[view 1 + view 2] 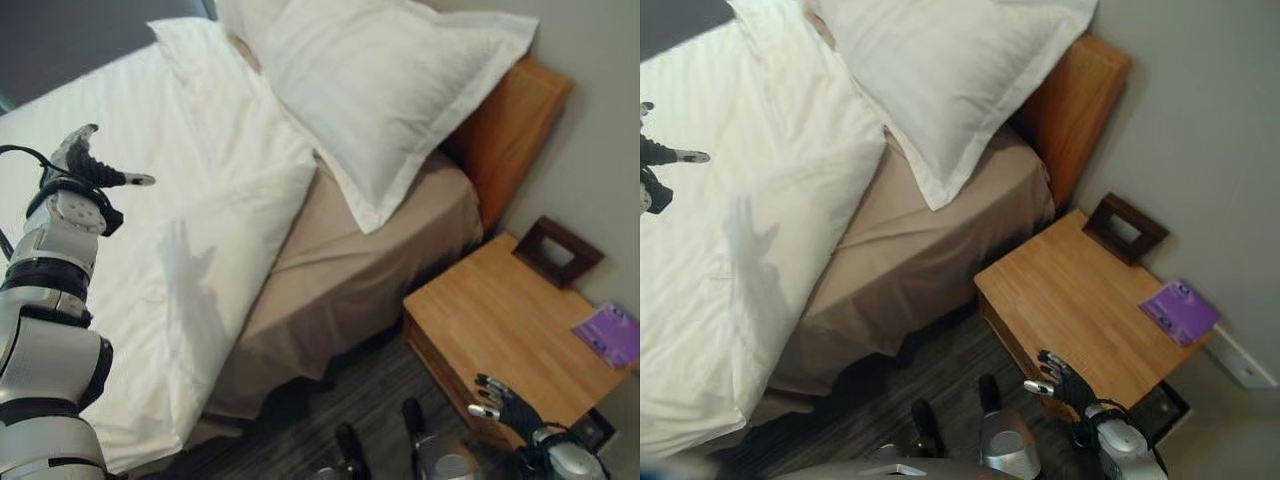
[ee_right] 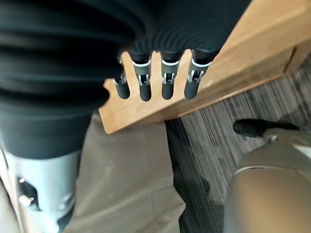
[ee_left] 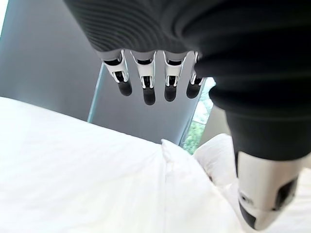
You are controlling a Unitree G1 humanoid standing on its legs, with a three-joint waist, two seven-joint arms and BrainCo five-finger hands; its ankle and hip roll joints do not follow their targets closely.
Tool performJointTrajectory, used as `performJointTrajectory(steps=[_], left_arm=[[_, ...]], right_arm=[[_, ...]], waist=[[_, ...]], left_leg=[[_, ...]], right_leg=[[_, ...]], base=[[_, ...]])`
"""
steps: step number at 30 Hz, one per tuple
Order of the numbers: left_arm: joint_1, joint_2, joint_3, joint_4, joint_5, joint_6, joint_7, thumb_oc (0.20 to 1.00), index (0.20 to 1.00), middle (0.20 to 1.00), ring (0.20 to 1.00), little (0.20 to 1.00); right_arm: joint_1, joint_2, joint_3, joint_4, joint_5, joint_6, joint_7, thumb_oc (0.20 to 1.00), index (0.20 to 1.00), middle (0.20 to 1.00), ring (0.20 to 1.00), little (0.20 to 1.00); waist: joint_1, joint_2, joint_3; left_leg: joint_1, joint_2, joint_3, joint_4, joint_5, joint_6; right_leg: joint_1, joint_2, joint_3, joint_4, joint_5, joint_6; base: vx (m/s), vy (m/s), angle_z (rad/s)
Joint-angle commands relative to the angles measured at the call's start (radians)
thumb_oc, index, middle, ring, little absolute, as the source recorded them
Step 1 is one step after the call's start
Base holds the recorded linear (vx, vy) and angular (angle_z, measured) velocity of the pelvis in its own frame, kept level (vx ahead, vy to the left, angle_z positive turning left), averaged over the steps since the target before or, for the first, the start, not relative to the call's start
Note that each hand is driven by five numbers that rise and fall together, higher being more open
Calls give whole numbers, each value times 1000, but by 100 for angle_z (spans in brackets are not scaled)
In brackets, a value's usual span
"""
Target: Making the bed.
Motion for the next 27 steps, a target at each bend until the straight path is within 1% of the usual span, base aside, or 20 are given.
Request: performJointTrajectory(steps=[1, 3, 4, 6, 7, 8, 9, 11, 13, 14, 17, 18, 19, 23, 27], left_arm=[[-151, 1, 18, 83, -3, 17, 60, 1000, 1000, 1000, 1000, 1000], [-191, -9, 15, 123, 22, 52, 76, 1000, 1000, 1000, 1000, 1000], [-208, -5, 33, 141, 14, 60, 106, 1000, 1000, 1000, 1000, 1000], [-207, -5, 33, 140, 14, 60, 107, 1000, 1000, 1000, 1000, 1000], [-203, 5, 51, 154, 6, 68, 129, 1000, 1000, 1000, 1000, 1000], [-203, 5, 51, 154, 6, 68, 129, 1000, 1000, 1000, 1000, 1000], [-172, 33, 95, 167, 6, 85, 203, 1000, 1000, 1000, 1000, 1000], [-152, 44, 115, 175, -3, 86, 216, 1000, 1000, 1000, 1000, 1000], [-133, 69, 135, 180, -13, 82, 231, 1000, 1000, 1000, 1000, 1000], [-132, 70, 136, 179, -13, 82, 231, 1000, 1000, 1000, 1000, 1000], [-78, 131, 186, 187, -66, 76, 263, 1000, 1000, 1000, 1000, 1000], [-76, 132, 188, 187, -66, 76, 263, 1000, 1000, 1000, 1000, 1000], [-57, 149, 200, 187, -76, 73, 270, 1000, 1000, 1000, 1000, 1000], [-32, 165, 199, 179, -71, 64, 271, 1000, 1000, 1000, 1000, 1000], [-14, 151, 202, 169, -72, 59, 265, 1000, 1000, 1000, 1000, 1000]], right_arm=[[-39, -14, 28, -73, 65, -48, -19, 1000, 1000, 1000, 1000, 1000], [-46, -16, 30, -81, 74, -46, -32, 1000, 1000, 1000, 1000, 1000], [-48, -9, 28, -95, 90, -53, -42, 1000, 1000, 1000, 1000, 1000], [-47, -9, 28, -96, 90, -53, -42, 1000, 1000, 1000, 1000, 1000], [-52, -9, 30, -105, 100, -62, -53, 1000, 1000, 1000, 1000, 1000], [-52, -9, 30, -105, 100, -62, -53, 1000, 1000, 1000, 1000, 1000], [-67, -3, 46, -101, 109, -78, -69, 1000, 1000, 1000, 1000, 1000], [-73, -4, 49, -105, 114, -87, -72, 1000, 1000, 1000, 1000, 1000], [-75, -8, 53, -110, 115, -97, -75, 1000, 1000, 1000, 1000, 1000], [-75, -9, 54, -109, 115, -97, -75, 1000, 1000, 1000, 1000, 1000], [-88, -24, 77, -102, 110, -106, -73, 1000, 1000, 1000, 1000, 1000], [-89, -25, 77, -102, 110, -106, -73, 1000, 1000, 1000, 1000, 1000], [-97, -30, 88, -100, 113, -109, -71, 1000, 1000, 1000, 1000, 1000], [-107, -41, 107, -94, 109, -111, -62, 1000, 1000, 1000, 1000, 1000], [-115, -45, 116, -84, 107, -114, -63, 1000, 1000, 1000, 1000, 1000]], waist=[[-20, -80, 33], [-25, -86, 49], [-29, -98, 75], [-29, -98, 76], [-28, -106, 93], [-28, -106, 92], [-25, -116, 112], [-22, -119, 120], [-15, -119, 130], [-16, -118, 129], [1, -106, 143], [0, -105, 144], [5, -101, 143], [12, -97, 141], [13, -99, 147]], left_leg=[[5, 24, 1, 5, 58, -40], [-21, 27, 6, 5, 63, -41], [-48, 30, 13, 5, 67, -42], [-45, 30, 13, 5, 65, -42], [-72, 33, 19, 5, 69, -42], [-72, 33, 19, 5, 69, -42], [-96, 35, 38, 5, 71, -45], [-102, 36, 44, 5, 71, -46], [-108, 36, 50, 5, 71, -47], [-109, 36, 50, 5, 71, -47], [-105, 33, 48, 5, 66, -50], [-105, 33, 48, 5, 66, -50], [-102, 32, 46, 5, 64, -51], [-97, 28, 41, 5, 60, -51], [-95, 28, 34, 5, 58, -50]], right_leg=[[-3, -42, 33, -18, 10, 102], [-36, -38, 42, -15, 17, 102], [-70, -35, 54, -11, 27, 102], [-69, -35, 54, -10, 24, 103], [-101, -33, 64, -6, 31, 103], [-101, -33, 64, -6, 31, 103], [-136, -27, 80, -6, 39, 105], [-144, -24, 85, -6, 41, 106], [-153, -22, 88, -4, 41, 105], [-153, -22, 88, -4, 41, 105], [-152, -26, 82, -6, 35, 101], [-152, -26, 82, -6, 35, 101], [-151, -26, 79, -6, 33, 100], [-143, -27, 72, -7, 28, 97], [-138, -28, 66, -7, 25, 95]], base=[[-107, -14, -16], [-80, -20, -19], [-53, -13, -23], [-28, -11, -25], [-21, -15, -16], [-11, -27, -17], [10, -12, -17], [10, -16, -19], [16, -21, -16], [26, -24, -15], [36, -13, -10], [43, -7, -2], [22, 0, 4], [26, 0, 6], [5, -3, 13]])
